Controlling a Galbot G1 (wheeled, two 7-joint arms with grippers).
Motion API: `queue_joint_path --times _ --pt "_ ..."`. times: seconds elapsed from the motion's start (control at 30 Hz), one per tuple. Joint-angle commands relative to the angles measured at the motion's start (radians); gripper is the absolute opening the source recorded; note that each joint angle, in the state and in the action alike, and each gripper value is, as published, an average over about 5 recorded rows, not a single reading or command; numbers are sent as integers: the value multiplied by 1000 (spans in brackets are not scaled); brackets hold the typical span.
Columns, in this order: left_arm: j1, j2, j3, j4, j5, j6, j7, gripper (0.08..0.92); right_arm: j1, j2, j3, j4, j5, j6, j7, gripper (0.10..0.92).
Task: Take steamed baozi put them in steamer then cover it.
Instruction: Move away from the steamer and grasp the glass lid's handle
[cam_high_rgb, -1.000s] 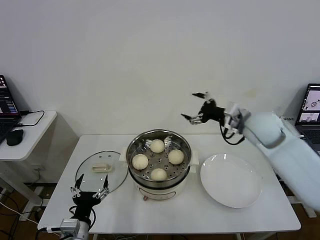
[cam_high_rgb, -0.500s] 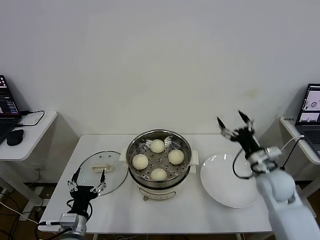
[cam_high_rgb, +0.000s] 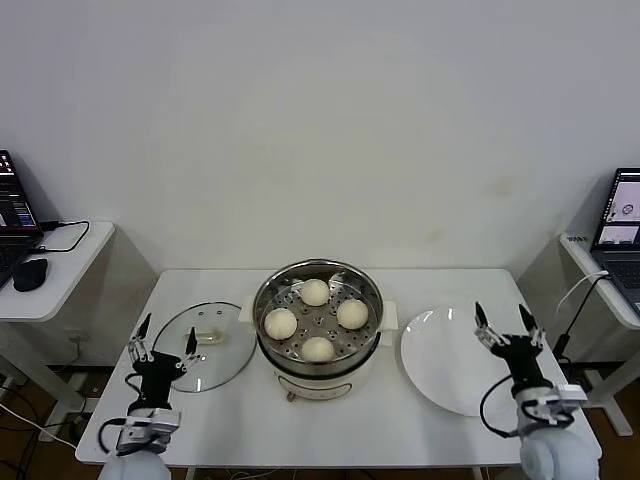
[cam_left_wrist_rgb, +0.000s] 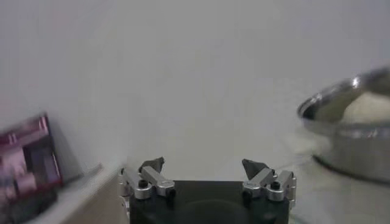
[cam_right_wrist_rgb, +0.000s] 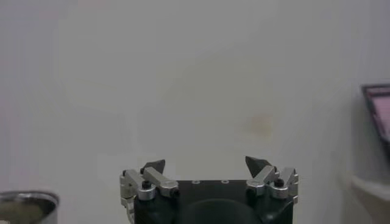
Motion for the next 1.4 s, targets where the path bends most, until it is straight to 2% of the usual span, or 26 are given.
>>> queue_joint_path --times 0.03,0.2,0.33,0.4,0.53,0.77,1.4 --pt "-63 183 116 176 610 3 -137 823 -110 55 46 52 4 24 32 823" --pt "-96 198 118 253 564 -68 -110 823 -109 61 50 65 1 22 31 823" --pt "-151 167 117 336 516 -56 -187 823 -102 60 54 63 6 17 33 823" --pt "-173 159 117 361 476 -24 -194 823 -101 64 55 63 5 18 31 823" --pt "-182 173 119 378 428 -2 -140 823 -77 87 62 64 1 15 27 823" --pt "-188 178 133 398 500 0 -49 823 -45 101 54 62 -12 8 25 823" --pt "-303 163 145 544 547 5 -41 823 -74 120 64 73 -39 34 19 823"
